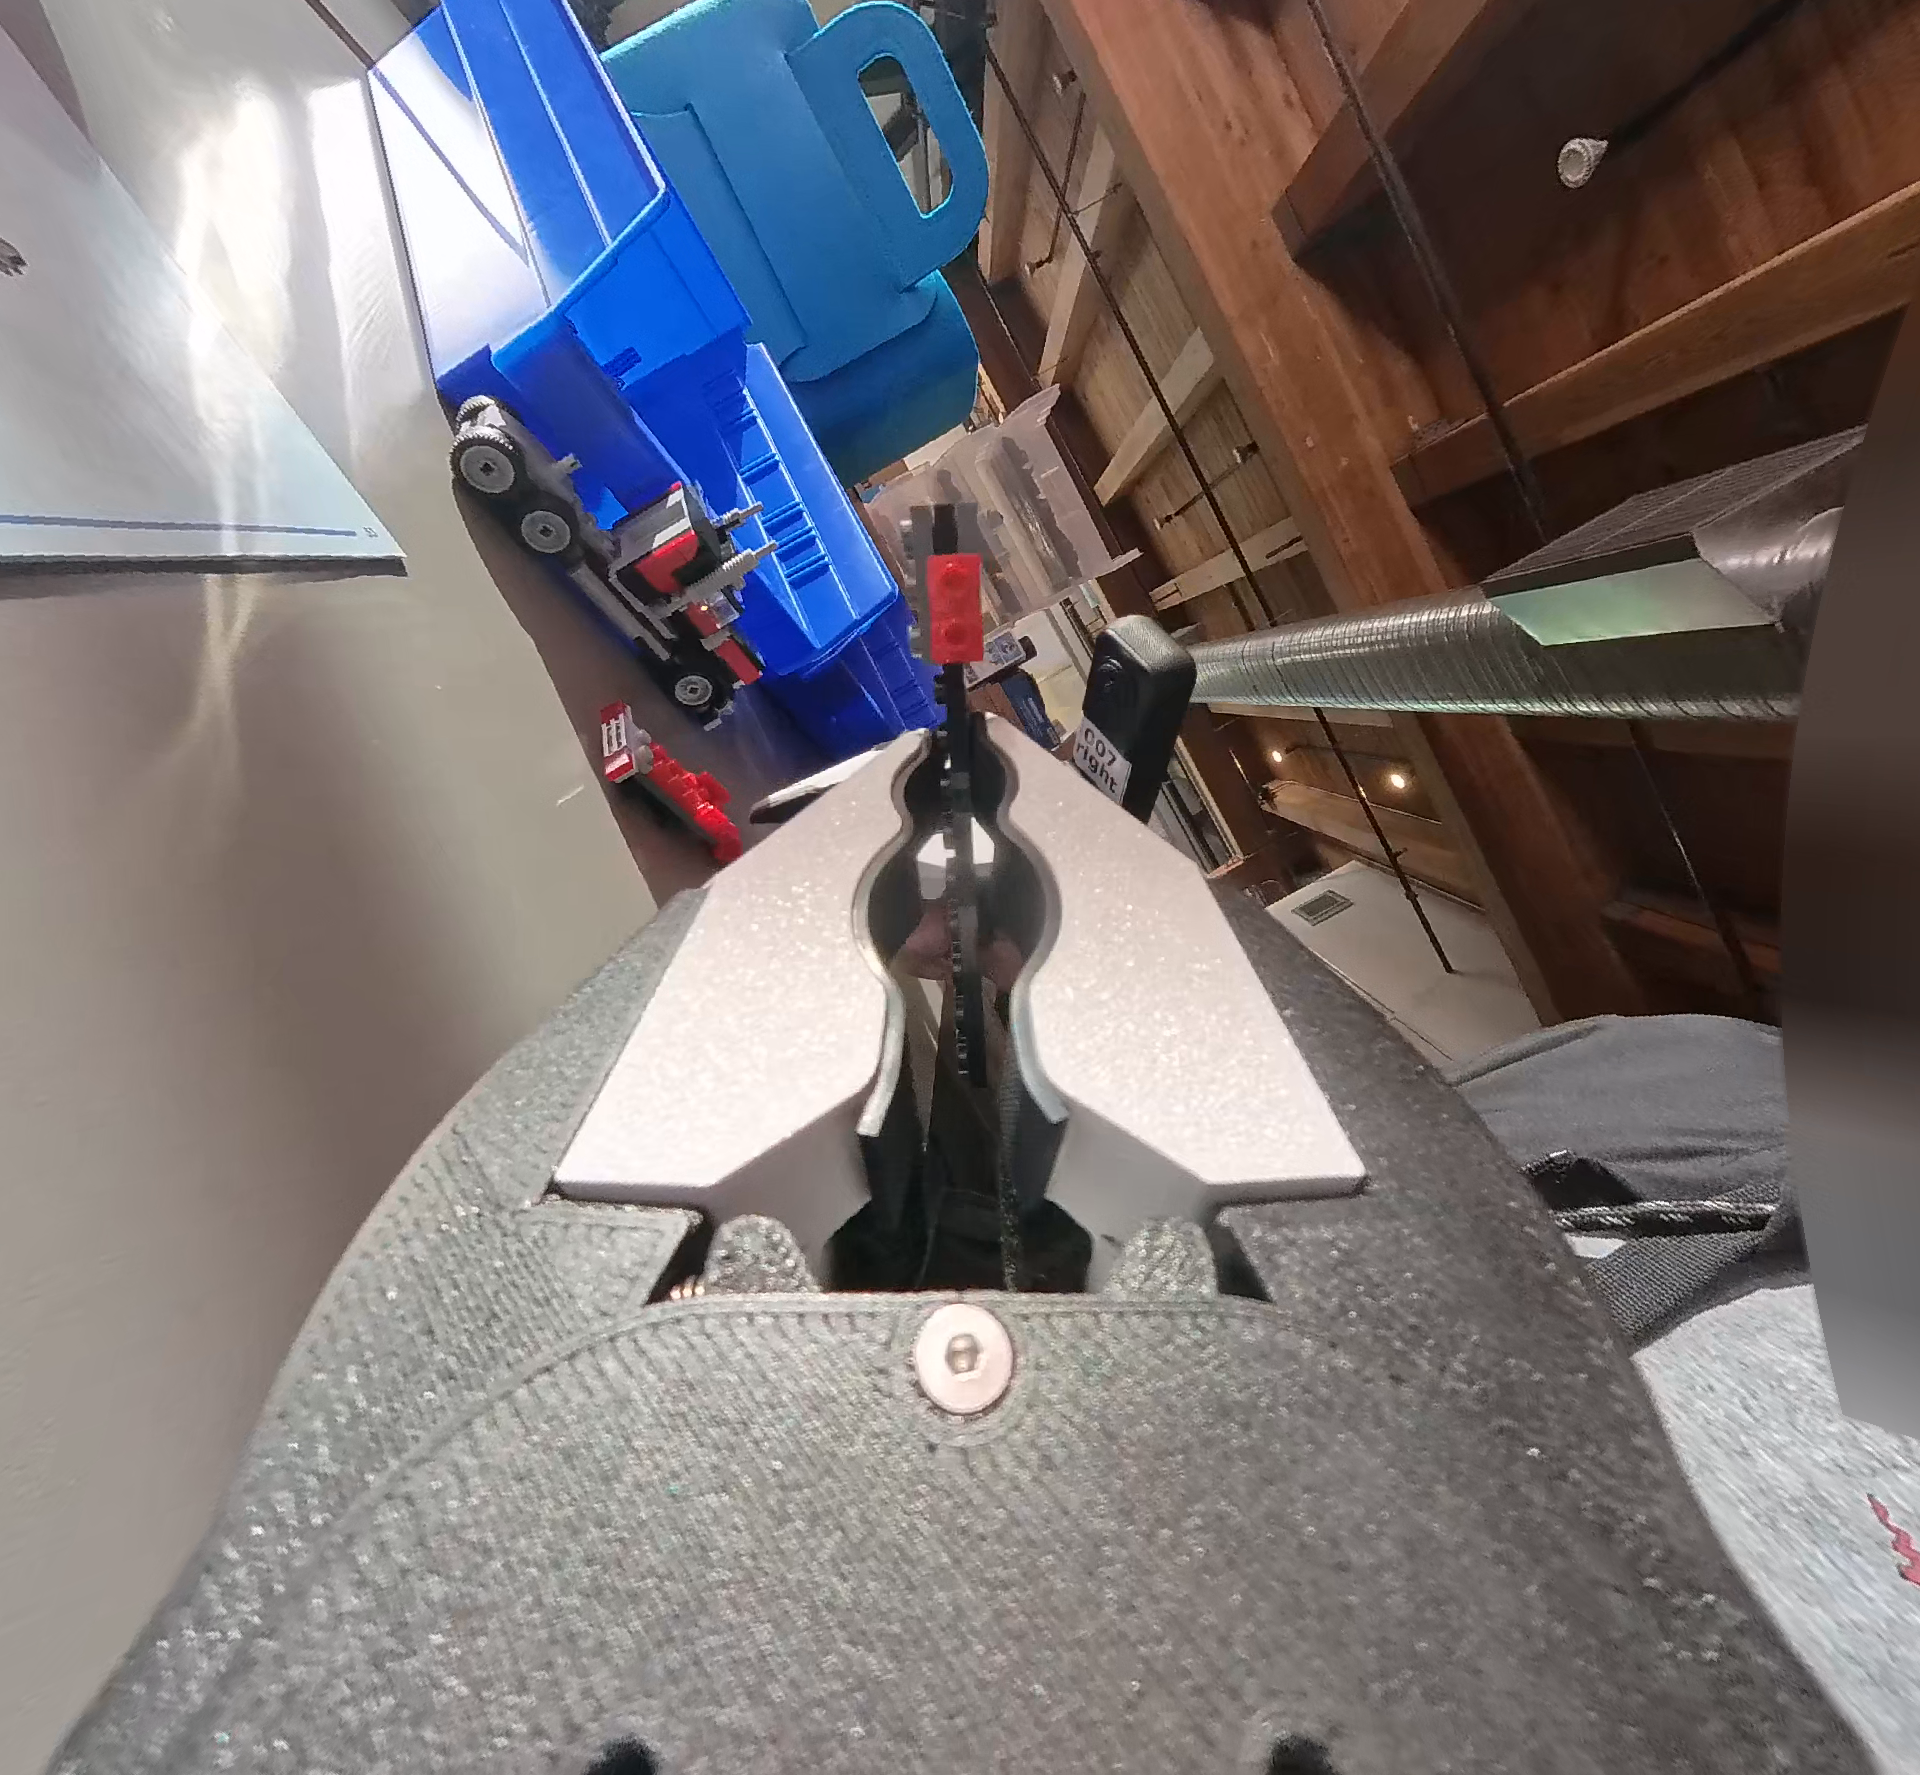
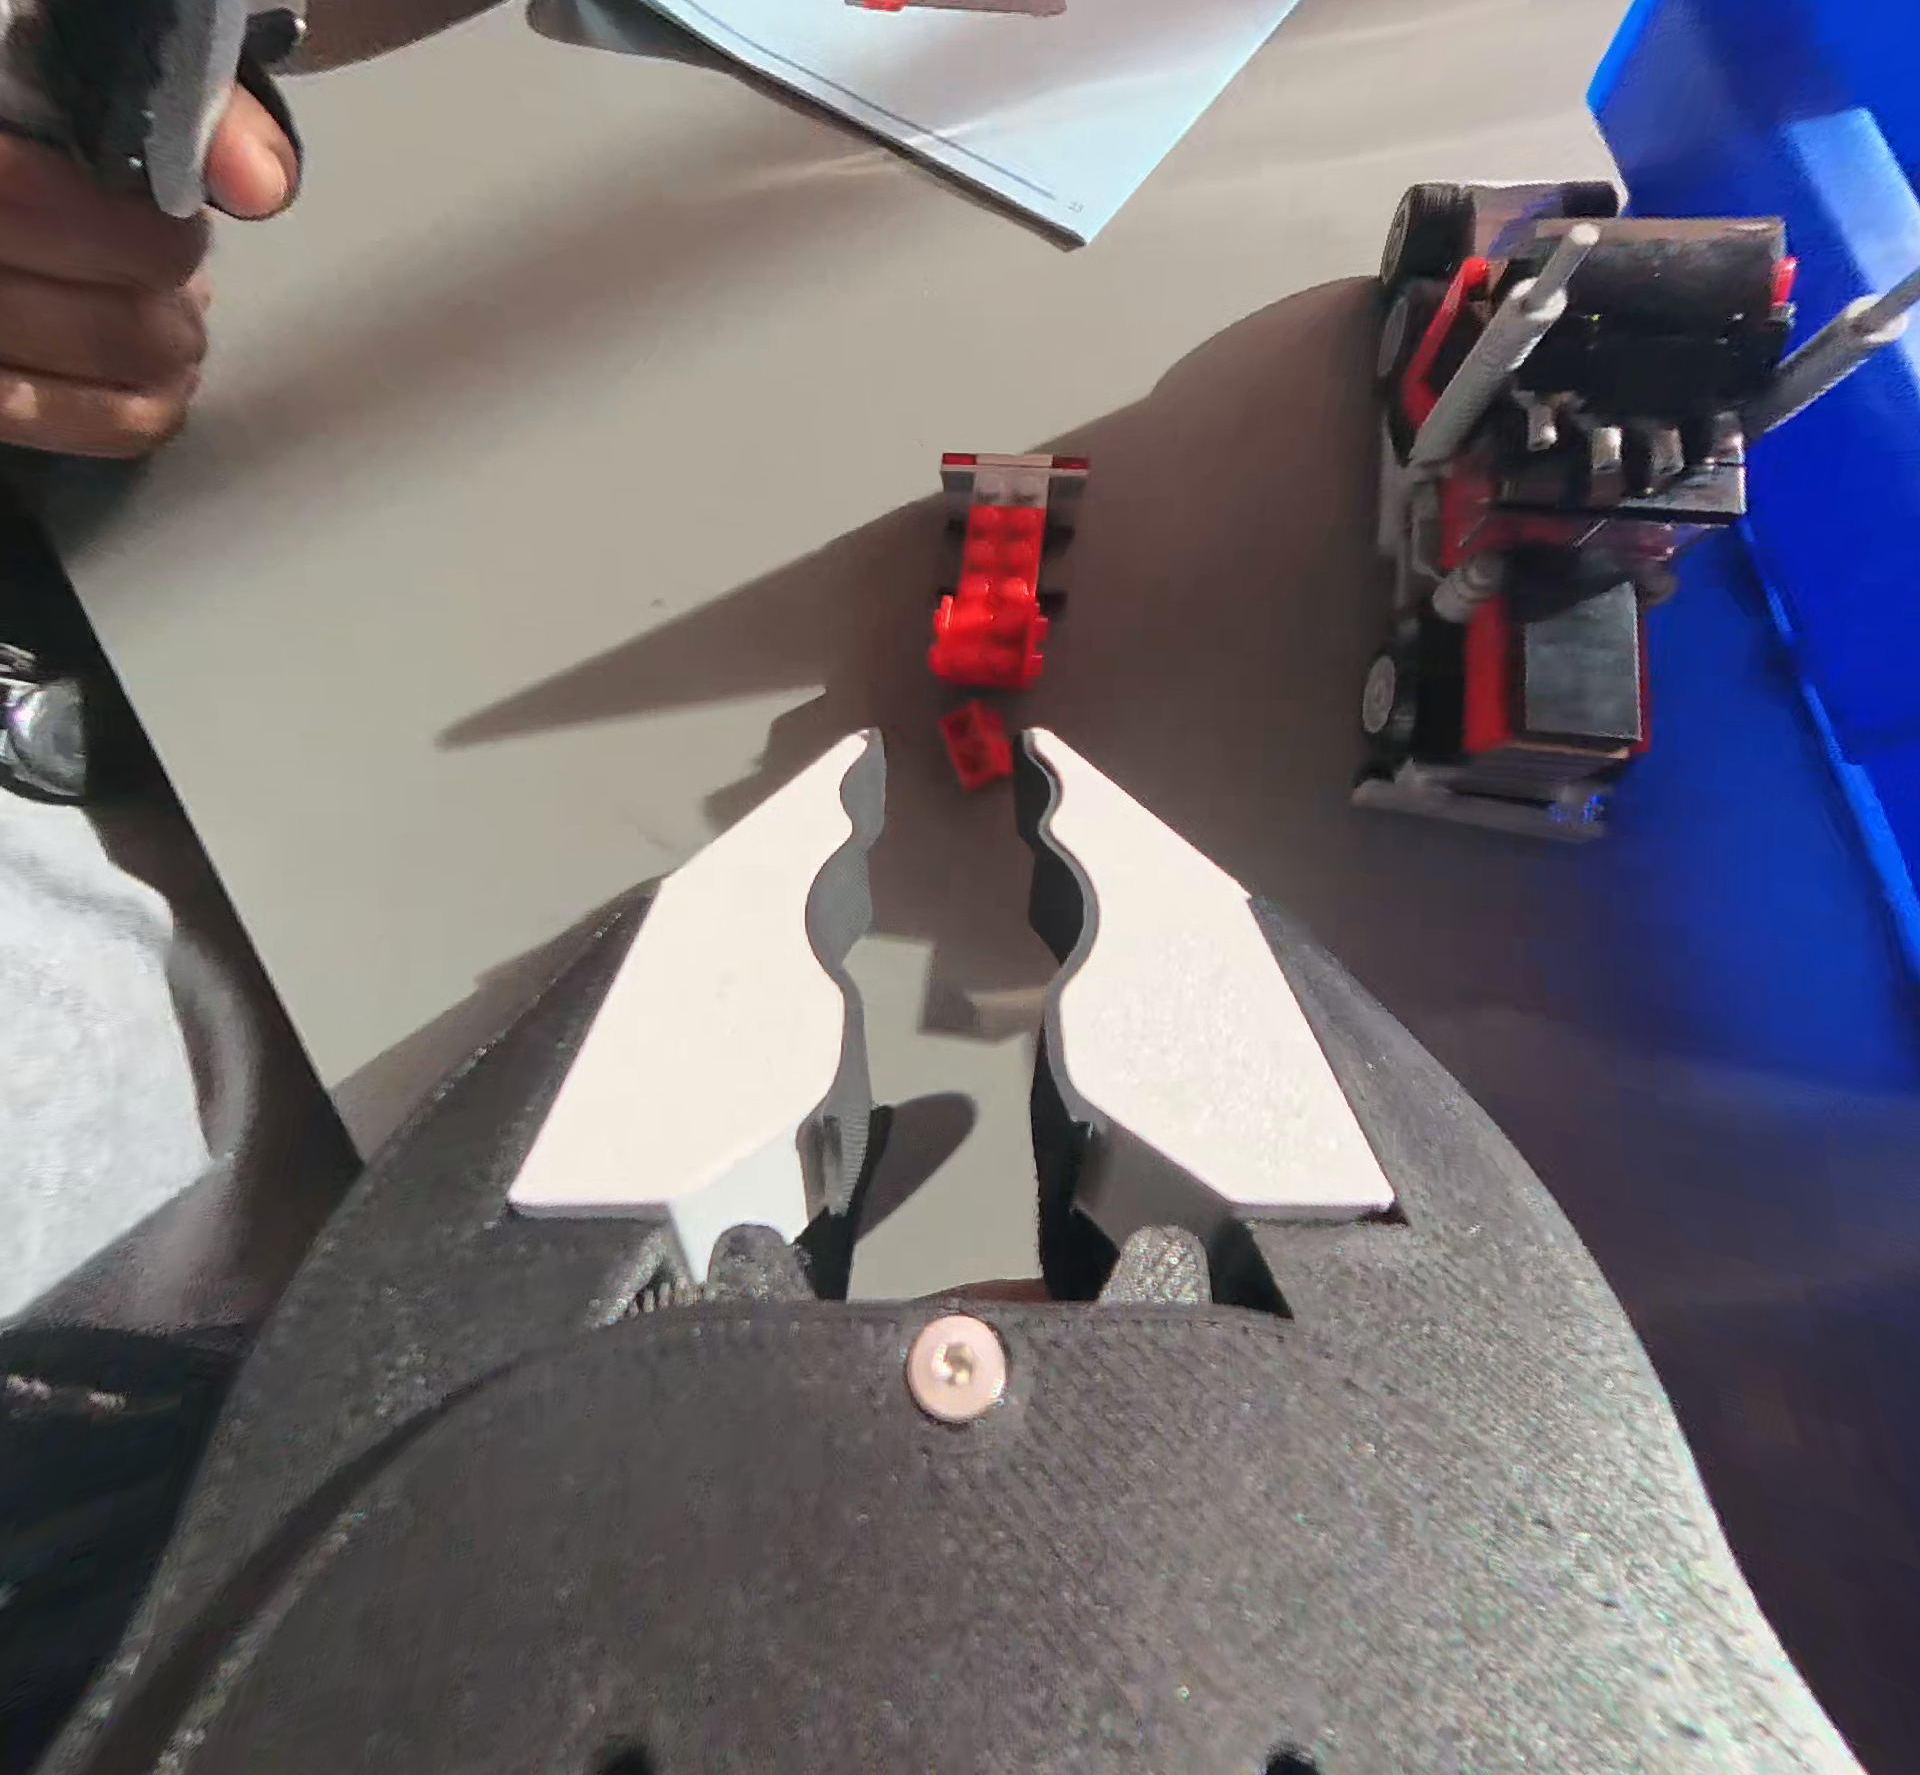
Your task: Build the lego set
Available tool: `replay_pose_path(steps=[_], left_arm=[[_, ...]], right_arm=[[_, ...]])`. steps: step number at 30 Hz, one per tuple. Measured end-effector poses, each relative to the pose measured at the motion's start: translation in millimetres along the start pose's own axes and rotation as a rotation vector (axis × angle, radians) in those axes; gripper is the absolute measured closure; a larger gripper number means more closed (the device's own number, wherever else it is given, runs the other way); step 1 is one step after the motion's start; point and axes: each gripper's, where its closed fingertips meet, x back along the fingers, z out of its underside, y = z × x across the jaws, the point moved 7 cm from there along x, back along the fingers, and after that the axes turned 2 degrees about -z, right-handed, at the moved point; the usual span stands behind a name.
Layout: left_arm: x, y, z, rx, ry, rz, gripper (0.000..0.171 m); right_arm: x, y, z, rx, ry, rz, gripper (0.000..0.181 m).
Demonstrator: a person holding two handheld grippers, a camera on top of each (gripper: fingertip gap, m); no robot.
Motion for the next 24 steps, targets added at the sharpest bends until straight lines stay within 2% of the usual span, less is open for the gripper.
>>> replay_pose_path(steps=[6,12,18,24], left_arm=[[1,0,1,0.003,-0.002,-0.006,0.166],[2,3,2,0.059,-0.006,-0.01,0.167],[4,8,1,0.133,-0.032,-0.024,0.166],[12,12,-9,0.094,-0.083,-0.071,0.166]], right_arm=[[-14,2,3,0.051,0.077,0.085,0.17],[-12,16,0,0.012,0.078,0.068,0.171],[-21,44,-30,0.098,0.021,0.033,0.172],[-58,40,-50,0.257,0.066,0.177,0.171]])
